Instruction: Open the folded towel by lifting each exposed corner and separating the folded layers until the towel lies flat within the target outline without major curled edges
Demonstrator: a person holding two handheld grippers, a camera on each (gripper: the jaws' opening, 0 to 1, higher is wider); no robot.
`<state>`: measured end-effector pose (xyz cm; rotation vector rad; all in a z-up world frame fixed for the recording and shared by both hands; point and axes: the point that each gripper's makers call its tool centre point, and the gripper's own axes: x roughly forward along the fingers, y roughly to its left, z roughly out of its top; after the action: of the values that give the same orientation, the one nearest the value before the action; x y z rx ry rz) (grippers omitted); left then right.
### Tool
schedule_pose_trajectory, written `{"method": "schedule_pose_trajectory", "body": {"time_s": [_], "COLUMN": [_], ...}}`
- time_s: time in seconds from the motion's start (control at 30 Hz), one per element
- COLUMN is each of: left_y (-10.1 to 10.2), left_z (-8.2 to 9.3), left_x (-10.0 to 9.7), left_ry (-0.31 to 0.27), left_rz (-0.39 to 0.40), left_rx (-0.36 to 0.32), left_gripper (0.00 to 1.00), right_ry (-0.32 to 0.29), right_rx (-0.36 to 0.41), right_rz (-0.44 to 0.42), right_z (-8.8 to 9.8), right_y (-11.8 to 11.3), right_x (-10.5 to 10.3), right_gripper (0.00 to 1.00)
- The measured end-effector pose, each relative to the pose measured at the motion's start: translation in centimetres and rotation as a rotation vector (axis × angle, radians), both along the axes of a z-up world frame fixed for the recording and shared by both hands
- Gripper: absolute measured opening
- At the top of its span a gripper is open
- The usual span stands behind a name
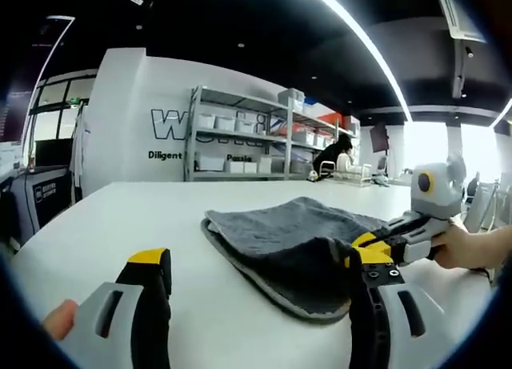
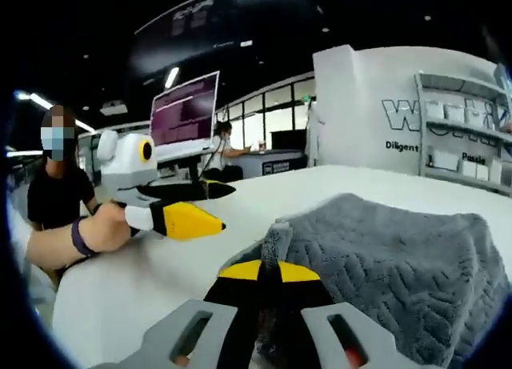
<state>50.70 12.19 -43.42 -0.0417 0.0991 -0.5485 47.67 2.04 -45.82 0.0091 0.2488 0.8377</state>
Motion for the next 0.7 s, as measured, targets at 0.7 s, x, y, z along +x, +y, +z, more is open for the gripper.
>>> {"method": "schedule_pose_trajectory", "body": {"time_s": [0.7], "left_y": [0.1], "left_z": [0.2], "left_x": [0.0], "left_ry": [-0.003], "left_rz": [0.002], "left_rx": [0.019], "left_gripper": [0.91], "right_ry": [-0.117], "right_rx": [-0.162], "right_rz": [-0.289], "right_z": [0.6], "right_y": [-9.0], "right_x": [4.7], "right_gripper": [0.01]}}
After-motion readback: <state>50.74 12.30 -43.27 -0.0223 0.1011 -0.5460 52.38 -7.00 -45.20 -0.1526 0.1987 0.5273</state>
